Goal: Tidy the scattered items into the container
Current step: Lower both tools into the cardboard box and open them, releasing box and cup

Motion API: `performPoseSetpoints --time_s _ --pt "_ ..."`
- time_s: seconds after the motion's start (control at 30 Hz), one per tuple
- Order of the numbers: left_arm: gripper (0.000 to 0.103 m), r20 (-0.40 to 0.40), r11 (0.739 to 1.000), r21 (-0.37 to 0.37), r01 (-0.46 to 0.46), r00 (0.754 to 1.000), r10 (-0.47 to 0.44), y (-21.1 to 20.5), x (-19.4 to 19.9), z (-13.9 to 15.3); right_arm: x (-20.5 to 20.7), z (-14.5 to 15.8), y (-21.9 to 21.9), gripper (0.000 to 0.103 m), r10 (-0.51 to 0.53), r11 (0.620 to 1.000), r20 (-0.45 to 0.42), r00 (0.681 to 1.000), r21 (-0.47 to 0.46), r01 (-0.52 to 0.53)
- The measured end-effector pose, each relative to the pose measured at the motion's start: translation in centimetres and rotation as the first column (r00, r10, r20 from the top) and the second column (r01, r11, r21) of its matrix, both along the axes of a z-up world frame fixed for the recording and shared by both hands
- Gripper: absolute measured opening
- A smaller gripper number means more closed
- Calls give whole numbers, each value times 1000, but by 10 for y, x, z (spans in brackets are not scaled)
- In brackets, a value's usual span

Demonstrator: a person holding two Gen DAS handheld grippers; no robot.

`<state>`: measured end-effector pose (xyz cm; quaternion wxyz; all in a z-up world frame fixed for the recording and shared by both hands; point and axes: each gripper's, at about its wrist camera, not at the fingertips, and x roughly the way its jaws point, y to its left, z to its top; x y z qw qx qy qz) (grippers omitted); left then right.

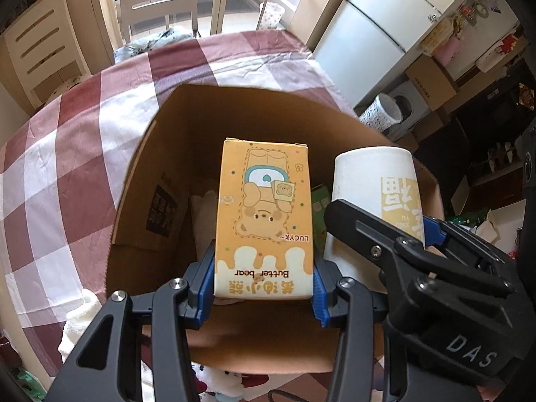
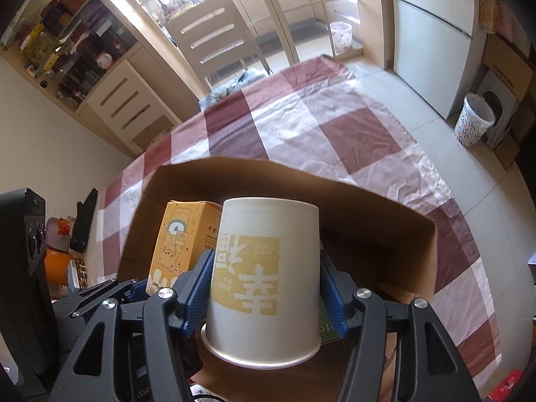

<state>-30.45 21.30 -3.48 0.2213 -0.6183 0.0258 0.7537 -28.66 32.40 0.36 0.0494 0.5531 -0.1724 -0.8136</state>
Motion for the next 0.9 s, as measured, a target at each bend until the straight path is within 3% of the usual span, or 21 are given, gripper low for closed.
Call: performPoseSetpoints --time_s 0.57,0.67,0.9 --pt "48 30 999 -50 17 999 -15 3 -6 -22 -8 -26 -2 61 13 1000 60 998 11 -14" --pt "57 28 998 -62 27 999 -26 5 -5 -22 -9 -25 0 62 7 1000 62 998 2 -7" --pt "68 3 996 -73 46 999 -46 8 -2 -15 -10 -18 10 62 -24 999 64 998 -37 26"
